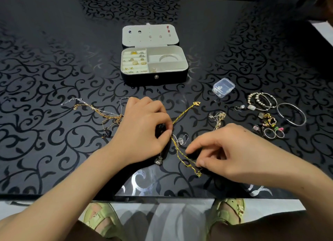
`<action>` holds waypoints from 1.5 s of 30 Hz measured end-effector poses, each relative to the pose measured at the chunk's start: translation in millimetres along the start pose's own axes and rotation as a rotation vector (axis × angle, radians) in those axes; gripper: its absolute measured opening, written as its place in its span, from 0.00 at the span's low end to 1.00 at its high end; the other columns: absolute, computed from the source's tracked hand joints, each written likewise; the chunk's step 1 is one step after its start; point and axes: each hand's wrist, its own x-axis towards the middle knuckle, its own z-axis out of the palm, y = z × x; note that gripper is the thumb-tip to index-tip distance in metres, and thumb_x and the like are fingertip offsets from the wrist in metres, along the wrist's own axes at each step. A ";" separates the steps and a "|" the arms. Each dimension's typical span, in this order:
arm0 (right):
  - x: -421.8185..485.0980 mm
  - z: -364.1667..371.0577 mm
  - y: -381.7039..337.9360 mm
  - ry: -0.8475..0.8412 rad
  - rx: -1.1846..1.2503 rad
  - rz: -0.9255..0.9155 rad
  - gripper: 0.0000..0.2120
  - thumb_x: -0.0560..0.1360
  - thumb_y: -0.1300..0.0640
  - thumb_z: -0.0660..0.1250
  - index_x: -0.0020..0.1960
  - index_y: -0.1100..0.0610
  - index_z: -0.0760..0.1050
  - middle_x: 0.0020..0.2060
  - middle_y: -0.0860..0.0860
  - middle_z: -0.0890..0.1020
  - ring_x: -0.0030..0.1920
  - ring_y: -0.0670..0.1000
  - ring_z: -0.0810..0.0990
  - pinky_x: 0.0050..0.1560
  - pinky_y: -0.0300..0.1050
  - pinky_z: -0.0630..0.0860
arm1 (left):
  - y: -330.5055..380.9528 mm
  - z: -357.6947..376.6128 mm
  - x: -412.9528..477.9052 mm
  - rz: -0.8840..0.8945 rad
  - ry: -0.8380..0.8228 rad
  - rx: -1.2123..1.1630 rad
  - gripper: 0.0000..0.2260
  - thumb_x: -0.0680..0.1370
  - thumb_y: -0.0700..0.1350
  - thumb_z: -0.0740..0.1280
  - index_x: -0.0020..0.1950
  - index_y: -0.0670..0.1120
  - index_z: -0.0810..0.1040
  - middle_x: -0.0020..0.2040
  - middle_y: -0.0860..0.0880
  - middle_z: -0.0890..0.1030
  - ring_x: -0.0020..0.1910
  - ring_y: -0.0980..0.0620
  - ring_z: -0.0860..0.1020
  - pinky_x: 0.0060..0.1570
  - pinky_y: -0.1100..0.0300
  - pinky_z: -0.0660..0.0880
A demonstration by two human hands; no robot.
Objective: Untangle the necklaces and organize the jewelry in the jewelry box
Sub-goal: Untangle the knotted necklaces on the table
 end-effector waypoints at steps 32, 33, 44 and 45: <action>44.5 3.3 21.8 0.398 -0.579 0.207 0.06 0.78 0.53 0.60 0.43 0.50 0.67 0.47 0.47 0.78 0.49 0.52 0.77 0.41 0.45 0.67 | -5.7 -13.8 -16.9 0.170 -0.053 0.024 0.12 0.70 0.46 0.63 0.44 0.59 0.84 0.43 0.54 0.76 0.43 0.50 0.70 0.47 0.53 0.60; 44.2 3.4 21.6 0.419 -0.580 0.192 0.05 0.78 0.53 0.60 0.44 0.50 0.68 0.47 0.46 0.78 0.49 0.52 0.76 0.41 0.44 0.66 | -5.5 -13.6 -16.9 0.167 -0.052 0.018 0.12 0.70 0.46 0.63 0.43 0.59 0.84 0.43 0.54 0.76 0.43 0.50 0.70 0.47 0.53 0.61; 47.9 16.2 0.7 0.323 -0.311 0.129 0.07 0.73 0.45 0.65 0.40 0.47 0.75 0.33 0.43 0.73 0.40 0.43 0.70 0.42 0.41 0.66 | 4.1 -3.8 -13.0 0.073 0.000 0.036 0.10 0.71 0.57 0.64 0.39 0.54 0.81 0.41 0.56 0.74 0.44 0.53 0.68 0.46 0.57 0.57; 49.2 17.3 -0.6 0.315 -0.308 0.137 0.07 0.73 0.45 0.65 0.40 0.47 0.75 0.32 0.43 0.73 0.40 0.44 0.70 0.42 0.41 0.65 | 5.4 -1.7 -12.1 0.066 0.002 0.052 0.11 0.70 0.58 0.63 0.38 0.54 0.80 0.41 0.56 0.73 0.43 0.54 0.67 0.45 0.58 0.56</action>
